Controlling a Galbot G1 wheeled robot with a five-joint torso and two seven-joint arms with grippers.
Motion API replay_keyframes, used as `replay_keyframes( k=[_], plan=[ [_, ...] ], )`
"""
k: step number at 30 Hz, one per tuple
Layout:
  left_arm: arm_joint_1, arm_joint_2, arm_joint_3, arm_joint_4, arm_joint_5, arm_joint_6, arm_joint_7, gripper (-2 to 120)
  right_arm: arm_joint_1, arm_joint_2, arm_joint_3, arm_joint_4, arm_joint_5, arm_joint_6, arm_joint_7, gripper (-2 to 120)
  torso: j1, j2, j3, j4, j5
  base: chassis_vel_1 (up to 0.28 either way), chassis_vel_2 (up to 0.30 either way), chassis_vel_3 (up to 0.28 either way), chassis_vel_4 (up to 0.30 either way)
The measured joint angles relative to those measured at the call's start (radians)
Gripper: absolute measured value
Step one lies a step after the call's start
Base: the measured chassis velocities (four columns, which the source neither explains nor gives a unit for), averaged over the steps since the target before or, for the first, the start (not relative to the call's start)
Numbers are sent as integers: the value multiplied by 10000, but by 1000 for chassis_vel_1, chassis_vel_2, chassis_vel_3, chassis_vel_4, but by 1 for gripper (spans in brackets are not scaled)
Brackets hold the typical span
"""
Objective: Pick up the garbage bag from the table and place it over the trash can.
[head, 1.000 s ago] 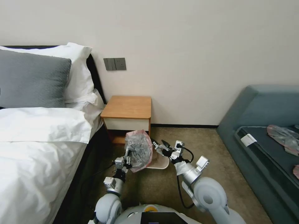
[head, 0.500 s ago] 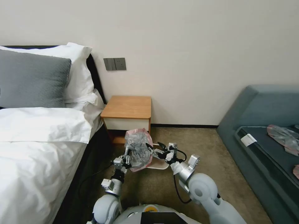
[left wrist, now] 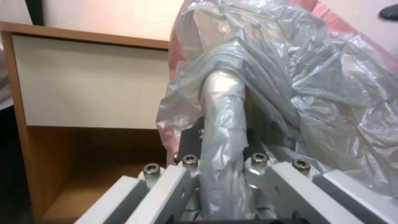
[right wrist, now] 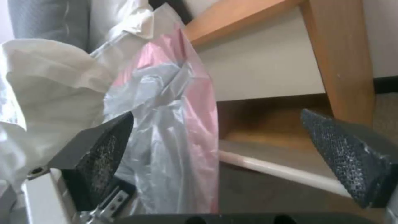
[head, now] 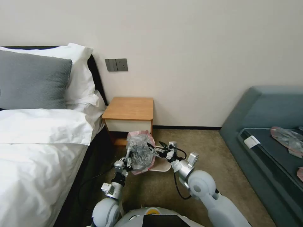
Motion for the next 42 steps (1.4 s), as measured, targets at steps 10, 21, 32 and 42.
replay_keyframes(
  k=[10, 21, 32, 42],
  plan=[
    [-13, -38, -21, 54, 236, -168, 194, 5, 279, -279, -173, 56, 358, -23, 18, 86, 0, 0, 0, -2, 0, 0, 0, 0, 0],
    [-84, -76, -54, 77, 361, -248, 227, 5, 561, -436, -453, 72, 570, -64, 148, 57, 0, 0, 0, -1, 0, 0, 0, 0, 0],
    [-132, -128, -62, 182, 395, -241, 209, 5, 664, -467, -579, 86, 605, -64, 224, 22, 0, 0, 0, 0, 0, 0, 0, 0, 0],
    [-125, -175, -28, 204, 396, -160, 137, 5, 747, -430, -649, 120, 567, 5, 317, 0, 0, 0, 0, 0, 0, 0, 0, 0, 0]
  ],
)
